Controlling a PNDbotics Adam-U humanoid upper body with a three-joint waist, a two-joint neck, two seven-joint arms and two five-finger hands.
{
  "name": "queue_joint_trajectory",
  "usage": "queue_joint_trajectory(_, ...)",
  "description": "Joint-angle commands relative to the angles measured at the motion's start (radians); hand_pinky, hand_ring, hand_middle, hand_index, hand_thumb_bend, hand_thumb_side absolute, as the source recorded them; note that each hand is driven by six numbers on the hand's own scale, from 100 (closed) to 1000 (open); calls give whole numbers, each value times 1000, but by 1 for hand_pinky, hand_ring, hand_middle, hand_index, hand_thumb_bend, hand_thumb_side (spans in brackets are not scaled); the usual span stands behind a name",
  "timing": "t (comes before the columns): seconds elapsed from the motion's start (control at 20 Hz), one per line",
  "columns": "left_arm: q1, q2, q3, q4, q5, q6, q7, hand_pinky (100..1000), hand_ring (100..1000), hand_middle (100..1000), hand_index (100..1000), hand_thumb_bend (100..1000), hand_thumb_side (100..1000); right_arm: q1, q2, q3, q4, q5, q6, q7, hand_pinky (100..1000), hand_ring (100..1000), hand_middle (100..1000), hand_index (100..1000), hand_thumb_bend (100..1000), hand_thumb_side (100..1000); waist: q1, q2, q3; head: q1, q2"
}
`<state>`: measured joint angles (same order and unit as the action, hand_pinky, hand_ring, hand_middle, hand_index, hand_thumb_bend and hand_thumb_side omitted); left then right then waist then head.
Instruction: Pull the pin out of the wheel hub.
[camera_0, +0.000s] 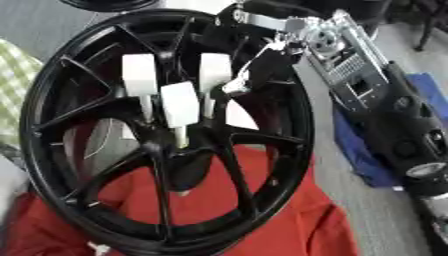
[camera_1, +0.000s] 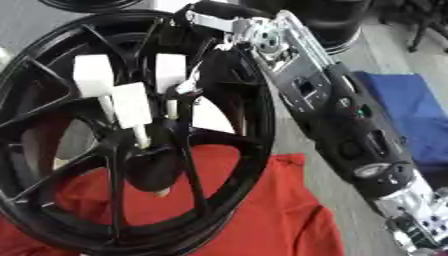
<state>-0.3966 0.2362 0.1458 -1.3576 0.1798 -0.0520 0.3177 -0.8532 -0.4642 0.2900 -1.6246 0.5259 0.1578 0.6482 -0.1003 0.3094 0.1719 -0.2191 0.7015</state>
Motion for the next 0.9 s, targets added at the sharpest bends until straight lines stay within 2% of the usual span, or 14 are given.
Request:
queue_joint_trajectory(0.05, -14, 19, -2, -22, -2, 0, -6, 608, 577, 513, 673, 158, 1000, -19, -27, -14, -6, -8, 8, -12, 661, 756, 668, 757, 570, 266, 6, -13, 0, -7, -10)
queue_joint_trajectory(0.55, -18, 15, -3, -22, -1, 2, -8, 609, 577, 513, 672, 161, 1000, -16, -26, -7, -14, -91, 34, -12, 671, 714, 542, 648, 495, 104, 4, -16, 4, -13, -6)
queue_joint_trajectory(0.9, -20, 12, -4, -19, -2, 3, -9, 610, 578, 513, 673, 163, 1000, -12, -21, -6, -12, -201, 69, -44, 654, 669, 453, 555, 473, 100, 0, -20, 8, -14, -4)
